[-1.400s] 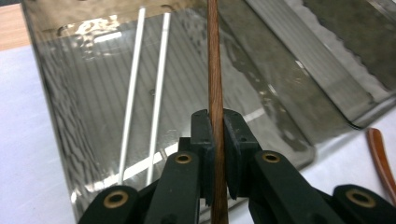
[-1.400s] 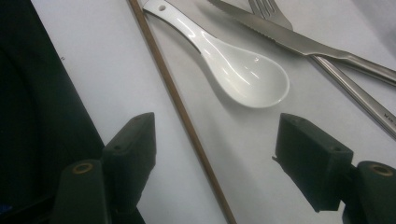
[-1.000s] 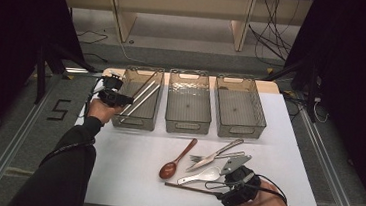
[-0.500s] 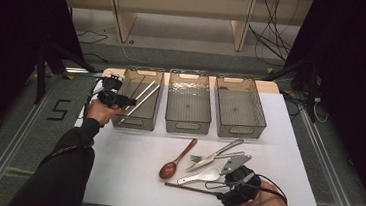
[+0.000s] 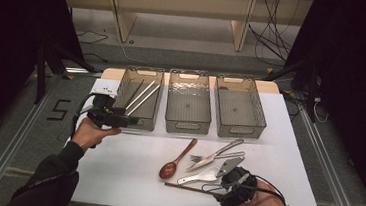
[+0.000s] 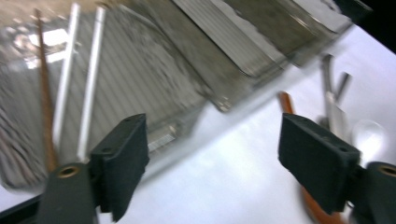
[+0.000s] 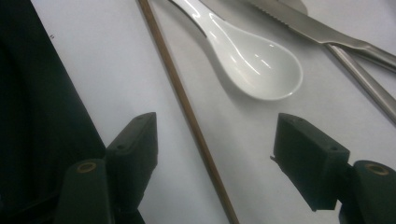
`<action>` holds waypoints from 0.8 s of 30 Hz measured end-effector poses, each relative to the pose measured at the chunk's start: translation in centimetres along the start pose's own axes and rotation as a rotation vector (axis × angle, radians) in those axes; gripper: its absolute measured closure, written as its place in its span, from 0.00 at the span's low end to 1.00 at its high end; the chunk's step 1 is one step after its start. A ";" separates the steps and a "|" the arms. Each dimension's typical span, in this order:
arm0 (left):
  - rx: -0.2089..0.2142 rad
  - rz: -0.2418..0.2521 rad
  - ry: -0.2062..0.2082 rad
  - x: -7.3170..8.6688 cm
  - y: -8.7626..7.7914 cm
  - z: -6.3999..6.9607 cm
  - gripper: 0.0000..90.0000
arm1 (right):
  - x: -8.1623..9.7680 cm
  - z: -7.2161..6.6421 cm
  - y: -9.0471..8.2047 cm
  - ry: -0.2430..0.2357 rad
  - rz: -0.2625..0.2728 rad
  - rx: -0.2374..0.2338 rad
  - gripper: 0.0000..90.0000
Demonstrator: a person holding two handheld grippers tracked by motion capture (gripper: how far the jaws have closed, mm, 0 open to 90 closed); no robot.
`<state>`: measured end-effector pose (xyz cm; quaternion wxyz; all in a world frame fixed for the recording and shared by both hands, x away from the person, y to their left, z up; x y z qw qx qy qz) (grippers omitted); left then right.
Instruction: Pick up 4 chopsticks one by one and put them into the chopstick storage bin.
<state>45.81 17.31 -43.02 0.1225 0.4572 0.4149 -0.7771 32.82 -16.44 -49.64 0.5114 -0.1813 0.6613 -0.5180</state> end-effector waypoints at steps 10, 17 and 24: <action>0.060 -0.021 0.097 2.0 -0.7 4.5 0.23 | -0.6 -0.6 1.6 -0.048 -0.069 -0.047 0.45; 0.104 -0.005 0.144 2.5 -1.0 7.1 0.22 | -0.7 -0.5 2.3 -0.074 -0.112 -0.062 0.54; 0.098 -0.043 0.190 4.0 -1.1 8.2 0.22 | -0.6 -0.5 2.8 -0.107 -0.167 -0.075 0.68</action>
Point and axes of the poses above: each handheld gripper's, and its own axes: y roughly forward along the jaws, x roughly out of its underside, z roughly to its right, the point moved 7 cm from there along y, roughly forward along the jaws, and after that the axes turned 7 degrees about z, right-handed, at the moved point
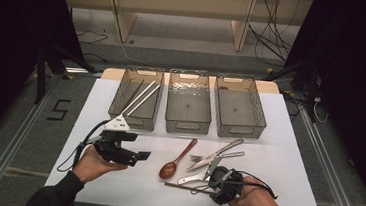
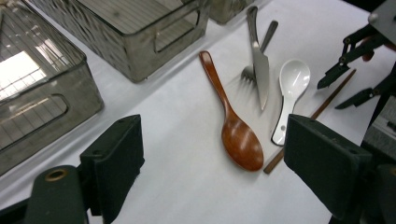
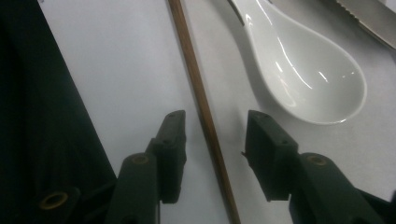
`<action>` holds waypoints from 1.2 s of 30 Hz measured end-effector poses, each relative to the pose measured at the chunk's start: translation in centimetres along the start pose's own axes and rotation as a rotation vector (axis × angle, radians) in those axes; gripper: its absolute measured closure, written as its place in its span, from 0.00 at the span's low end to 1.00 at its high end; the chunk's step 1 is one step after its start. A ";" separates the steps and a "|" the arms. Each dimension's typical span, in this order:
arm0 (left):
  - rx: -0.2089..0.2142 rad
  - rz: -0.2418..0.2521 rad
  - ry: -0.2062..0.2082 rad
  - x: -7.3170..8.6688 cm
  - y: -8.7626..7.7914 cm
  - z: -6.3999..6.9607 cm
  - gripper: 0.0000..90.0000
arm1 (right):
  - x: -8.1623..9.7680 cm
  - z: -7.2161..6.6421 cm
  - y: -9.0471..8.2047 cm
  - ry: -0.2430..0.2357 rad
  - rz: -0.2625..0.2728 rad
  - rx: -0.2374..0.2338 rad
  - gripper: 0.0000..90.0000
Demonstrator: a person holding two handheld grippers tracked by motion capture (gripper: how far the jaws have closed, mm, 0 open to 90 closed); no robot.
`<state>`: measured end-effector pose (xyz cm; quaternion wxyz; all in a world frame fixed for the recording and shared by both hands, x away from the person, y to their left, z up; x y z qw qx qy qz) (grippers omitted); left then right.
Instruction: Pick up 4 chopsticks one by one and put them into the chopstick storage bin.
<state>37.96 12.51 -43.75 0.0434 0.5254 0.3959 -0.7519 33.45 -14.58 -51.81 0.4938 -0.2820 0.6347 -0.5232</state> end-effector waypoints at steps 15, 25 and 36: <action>0.003 -0.017 0.015 1.1 -0.4 0.6 0.21 | -0.1 -0.2 0.6 -0.037 -0.073 -0.036 0.83; 0.003 -0.034 0.025 1.4 -0.1 0.7 0.21 | -0.2 -0.8 0.7 -0.125 -0.093 -0.039 0.95; 0.021 -0.053 0.040 1.7 0.3 1.3 0.22 | -0.6 -1.5 -0.1 -0.213 -0.057 -0.060 0.96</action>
Point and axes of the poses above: each handheld gripper's, and its own axes: y roughly forward along the jaws, x roughly out of its underside, z roughly to its right, the point moved 7 cm from there along y, roughly forward along the jaws, and after that the axes turned 7 degrees about z, right-handed, at the moved point
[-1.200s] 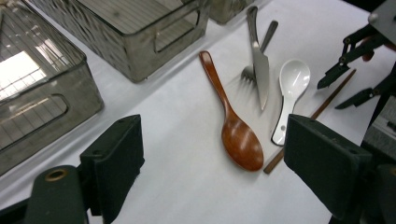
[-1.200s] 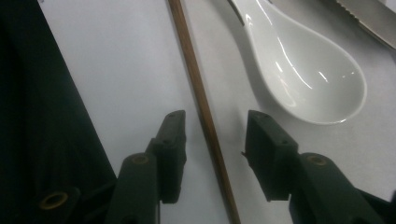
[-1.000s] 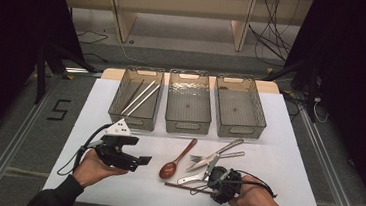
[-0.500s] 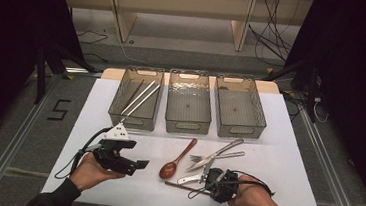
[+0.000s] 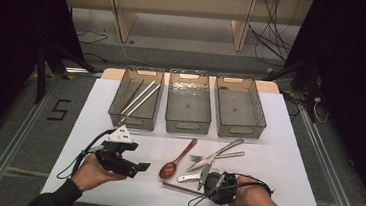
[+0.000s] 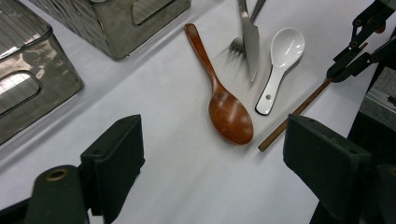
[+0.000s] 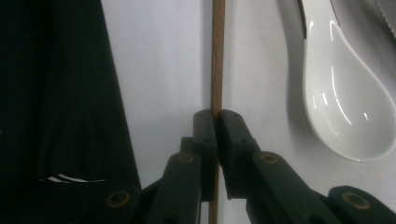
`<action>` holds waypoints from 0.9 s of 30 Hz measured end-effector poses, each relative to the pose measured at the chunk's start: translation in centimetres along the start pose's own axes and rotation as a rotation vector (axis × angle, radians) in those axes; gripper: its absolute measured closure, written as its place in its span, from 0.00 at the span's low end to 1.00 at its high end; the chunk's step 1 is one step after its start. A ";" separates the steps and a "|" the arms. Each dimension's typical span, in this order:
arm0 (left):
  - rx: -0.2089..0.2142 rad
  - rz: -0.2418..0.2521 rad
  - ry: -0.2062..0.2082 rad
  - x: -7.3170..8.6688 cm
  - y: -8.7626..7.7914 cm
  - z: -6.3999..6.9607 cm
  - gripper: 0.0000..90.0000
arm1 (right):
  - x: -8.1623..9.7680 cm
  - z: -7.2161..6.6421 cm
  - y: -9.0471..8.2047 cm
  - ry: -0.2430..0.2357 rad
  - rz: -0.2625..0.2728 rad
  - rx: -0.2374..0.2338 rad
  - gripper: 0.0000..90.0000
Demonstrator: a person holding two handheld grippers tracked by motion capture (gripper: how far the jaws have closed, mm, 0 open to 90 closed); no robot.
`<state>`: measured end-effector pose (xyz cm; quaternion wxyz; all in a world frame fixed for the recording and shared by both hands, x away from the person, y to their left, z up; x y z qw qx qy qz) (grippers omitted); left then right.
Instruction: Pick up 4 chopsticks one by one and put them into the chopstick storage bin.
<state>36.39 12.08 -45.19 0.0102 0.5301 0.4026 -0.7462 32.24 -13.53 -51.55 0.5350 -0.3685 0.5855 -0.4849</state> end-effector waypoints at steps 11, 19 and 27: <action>0.097 -0.058 0.085 0.2 2.0 2.7 0.22 | -0.7 0.1 -1.3 -0.026 0.050 0.050 0.96; 0.138 -0.126 0.181 0.6 3.6 3.9 0.24 | -1.4 -0.1 -1.8 -0.053 0.078 0.073 0.96; 0.183 -0.210 0.258 1.3 4.7 5.1 0.30 | -1.8 -0.5 -1.7 -0.077 0.075 0.072 0.96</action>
Point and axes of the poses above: each handheld gripper's, and its own axes: y roughly forward along the jaws, x roughly out of its underside, z roughly to its right, the point moved 7 cm from there along y, roughly forward along the jaws, and after that the axes turned 7 degrees about z, right-handed, at the moved point
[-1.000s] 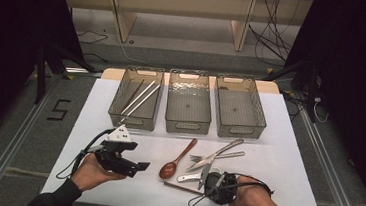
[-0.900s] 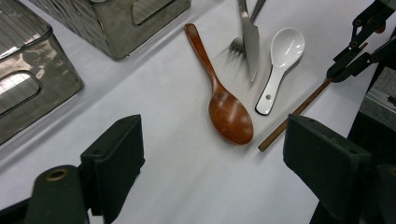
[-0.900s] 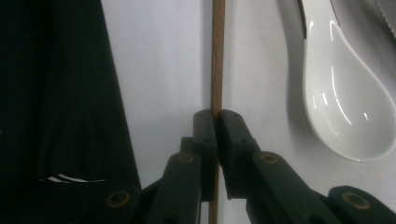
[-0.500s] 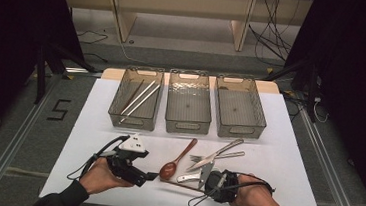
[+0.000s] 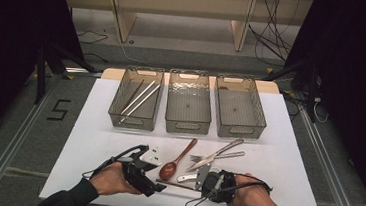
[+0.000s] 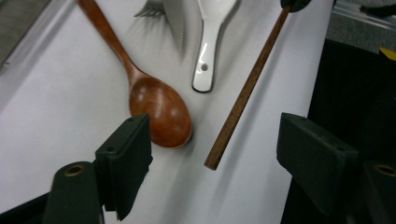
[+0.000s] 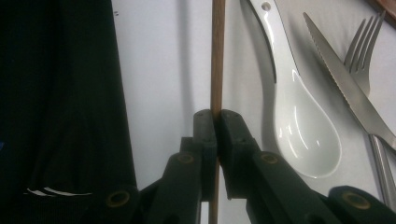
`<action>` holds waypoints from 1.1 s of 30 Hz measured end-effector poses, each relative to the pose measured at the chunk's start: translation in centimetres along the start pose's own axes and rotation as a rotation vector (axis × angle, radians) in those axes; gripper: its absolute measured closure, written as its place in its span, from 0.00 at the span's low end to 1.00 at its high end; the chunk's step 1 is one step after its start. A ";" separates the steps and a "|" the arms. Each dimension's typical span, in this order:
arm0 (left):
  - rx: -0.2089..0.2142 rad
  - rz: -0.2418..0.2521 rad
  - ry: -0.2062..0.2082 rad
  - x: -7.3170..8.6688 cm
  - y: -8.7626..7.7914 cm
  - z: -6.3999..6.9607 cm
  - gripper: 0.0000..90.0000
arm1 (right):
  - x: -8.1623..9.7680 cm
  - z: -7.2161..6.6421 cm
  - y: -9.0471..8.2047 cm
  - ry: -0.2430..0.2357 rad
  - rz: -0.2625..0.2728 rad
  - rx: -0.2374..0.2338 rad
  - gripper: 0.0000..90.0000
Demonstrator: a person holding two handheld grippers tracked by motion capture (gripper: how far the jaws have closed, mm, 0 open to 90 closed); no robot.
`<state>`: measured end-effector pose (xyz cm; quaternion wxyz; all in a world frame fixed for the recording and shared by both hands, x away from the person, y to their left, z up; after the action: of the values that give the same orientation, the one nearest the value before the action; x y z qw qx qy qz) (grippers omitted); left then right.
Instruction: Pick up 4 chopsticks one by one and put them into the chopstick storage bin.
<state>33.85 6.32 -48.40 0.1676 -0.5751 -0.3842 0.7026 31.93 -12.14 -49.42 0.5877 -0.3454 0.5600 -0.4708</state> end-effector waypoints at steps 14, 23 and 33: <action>0.087 -0.086 0.089 -0.2 1.9 1.7 0.50 | -1.4 -1.0 -0.2 -0.061 0.010 0.016 0.96; 0.131 -0.114 0.134 -0.2 2.3 2.3 0.66 | -1.7 -1.1 -0.3 -0.088 0.017 0.015 0.96; 0.153 -0.117 0.181 -0.3 2.2 2.8 0.82 | -1.9 -1.4 -0.2 -0.098 0.025 0.016 0.96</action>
<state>31.82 3.69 -49.70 0.2856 -0.5985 -0.3457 0.6639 30.67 -10.30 -48.75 0.6231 -0.3565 0.5310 -0.4503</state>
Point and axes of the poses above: each handheld gripper's, and its own axes: y roughly forward along the jaws, x roughly out of its underside, z roughly to its right, the point moved 7 cm from there along y, roughly forward along the jaws, and after that the axes turned 7 degrees about z, right-handed, at the moved point
